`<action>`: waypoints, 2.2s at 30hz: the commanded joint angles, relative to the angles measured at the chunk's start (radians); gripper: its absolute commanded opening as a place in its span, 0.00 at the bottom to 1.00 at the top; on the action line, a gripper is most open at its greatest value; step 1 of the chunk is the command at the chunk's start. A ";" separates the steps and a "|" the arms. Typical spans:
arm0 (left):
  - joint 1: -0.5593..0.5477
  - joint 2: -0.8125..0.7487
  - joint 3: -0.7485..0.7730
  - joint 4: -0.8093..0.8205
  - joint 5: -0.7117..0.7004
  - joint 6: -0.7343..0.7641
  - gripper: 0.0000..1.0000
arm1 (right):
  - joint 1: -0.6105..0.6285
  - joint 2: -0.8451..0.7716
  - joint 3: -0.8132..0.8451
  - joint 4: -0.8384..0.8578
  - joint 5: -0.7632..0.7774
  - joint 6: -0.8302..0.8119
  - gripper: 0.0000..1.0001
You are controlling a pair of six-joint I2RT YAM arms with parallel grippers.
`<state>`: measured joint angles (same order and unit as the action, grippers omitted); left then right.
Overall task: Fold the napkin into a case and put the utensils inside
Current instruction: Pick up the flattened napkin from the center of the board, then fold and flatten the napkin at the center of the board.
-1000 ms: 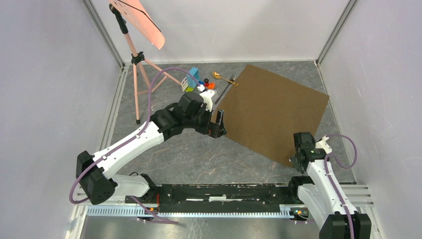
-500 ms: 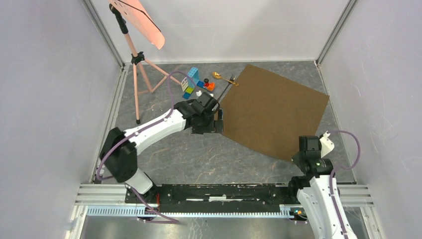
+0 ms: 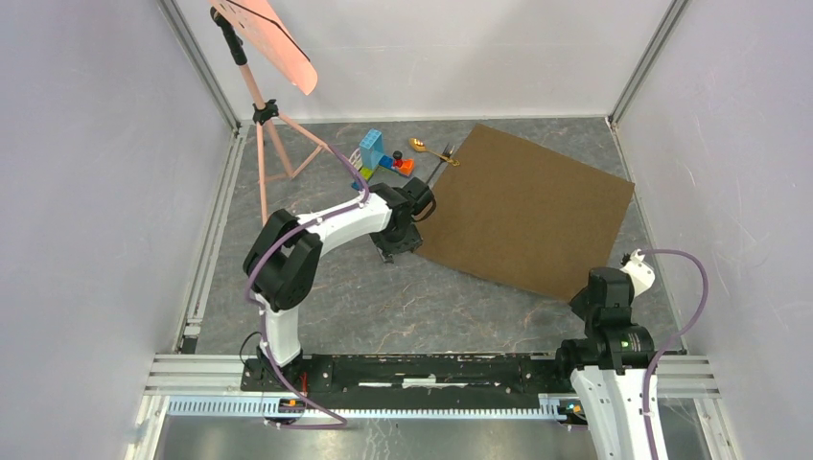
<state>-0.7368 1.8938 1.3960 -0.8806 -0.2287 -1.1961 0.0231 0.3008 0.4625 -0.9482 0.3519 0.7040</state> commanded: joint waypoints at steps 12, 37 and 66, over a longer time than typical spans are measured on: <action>0.040 0.058 0.040 0.085 -0.084 -0.001 0.68 | -0.002 -0.045 0.042 -0.020 0.030 -0.036 0.00; 0.079 0.115 -0.018 0.224 0.027 -0.006 0.03 | -0.002 -0.031 0.112 -0.019 0.053 -0.053 0.00; 0.042 -0.804 0.205 0.189 -0.055 0.272 0.02 | -0.004 -0.100 0.668 0.422 -0.472 -0.374 0.00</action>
<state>-0.6914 1.1656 1.5040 -0.7242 -0.2543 -1.0313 0.0231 0.1852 1.0176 -0.7761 0.0860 0.3645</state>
